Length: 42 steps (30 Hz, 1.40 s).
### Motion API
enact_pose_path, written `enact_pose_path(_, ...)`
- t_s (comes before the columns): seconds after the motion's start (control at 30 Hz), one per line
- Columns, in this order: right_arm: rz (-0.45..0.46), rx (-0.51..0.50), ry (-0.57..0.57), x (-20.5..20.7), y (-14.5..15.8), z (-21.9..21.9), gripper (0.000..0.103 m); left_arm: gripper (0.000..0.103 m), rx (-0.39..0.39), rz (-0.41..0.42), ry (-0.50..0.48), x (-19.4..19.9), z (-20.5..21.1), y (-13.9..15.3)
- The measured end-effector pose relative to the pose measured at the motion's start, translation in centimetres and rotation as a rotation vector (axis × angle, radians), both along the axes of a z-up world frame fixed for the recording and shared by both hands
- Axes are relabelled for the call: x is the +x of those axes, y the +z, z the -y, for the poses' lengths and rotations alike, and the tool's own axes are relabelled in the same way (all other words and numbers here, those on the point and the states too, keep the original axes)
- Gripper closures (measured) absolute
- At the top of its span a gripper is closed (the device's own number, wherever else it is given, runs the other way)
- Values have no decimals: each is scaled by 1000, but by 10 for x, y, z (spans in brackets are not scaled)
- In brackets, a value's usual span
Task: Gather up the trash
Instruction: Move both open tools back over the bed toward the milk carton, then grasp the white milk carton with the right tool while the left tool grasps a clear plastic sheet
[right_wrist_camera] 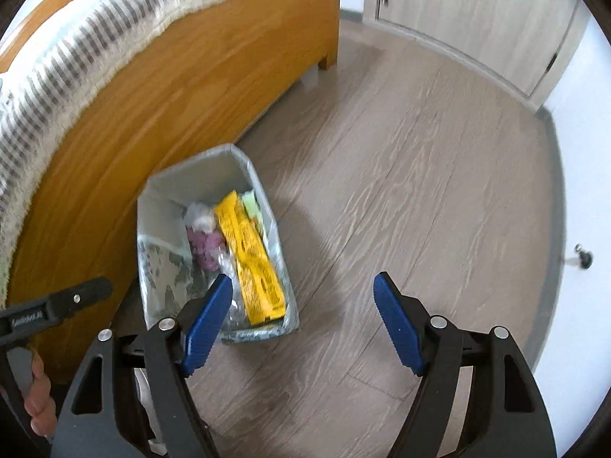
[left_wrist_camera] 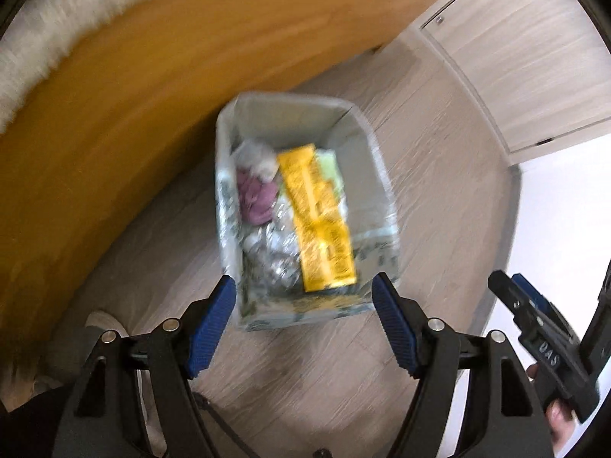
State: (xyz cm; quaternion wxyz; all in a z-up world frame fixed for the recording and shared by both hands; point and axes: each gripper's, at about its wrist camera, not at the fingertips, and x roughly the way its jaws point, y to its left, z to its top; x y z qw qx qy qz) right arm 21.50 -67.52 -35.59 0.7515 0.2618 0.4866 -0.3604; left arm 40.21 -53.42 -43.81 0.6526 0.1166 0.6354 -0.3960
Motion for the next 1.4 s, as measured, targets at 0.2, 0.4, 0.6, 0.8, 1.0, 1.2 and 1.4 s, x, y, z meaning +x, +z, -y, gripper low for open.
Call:
enact_pose_path(0.2,50,-107,45,10,65,-17,30,32,-162,110,42,-2,-33,74)
enact_pose_path(0.4,130,-183,126,34,120,-52,30,26,-318,397,300,9,-121,154)
enact_pose_path(0.6,196,-214,261,82,159,-105,30,26,-402,591,471,57,-219,224)
enact_pose_path(0.8,278,-203,374,150,191,-166,20,15,-410,685,533,122,-305,258)
enact_pose_path(1.0,296,-158,469,242,201,-224,19,15,-350,790,670,193,-392,252)
enact_pose_path(1.2,339,7,512,376,211,-273,19,15,-275,767,747,264,-468,240)
enact_pose_path(1.4,311,-132,504,557,221,-329,19,15,-337,606,995,303,-532,222)
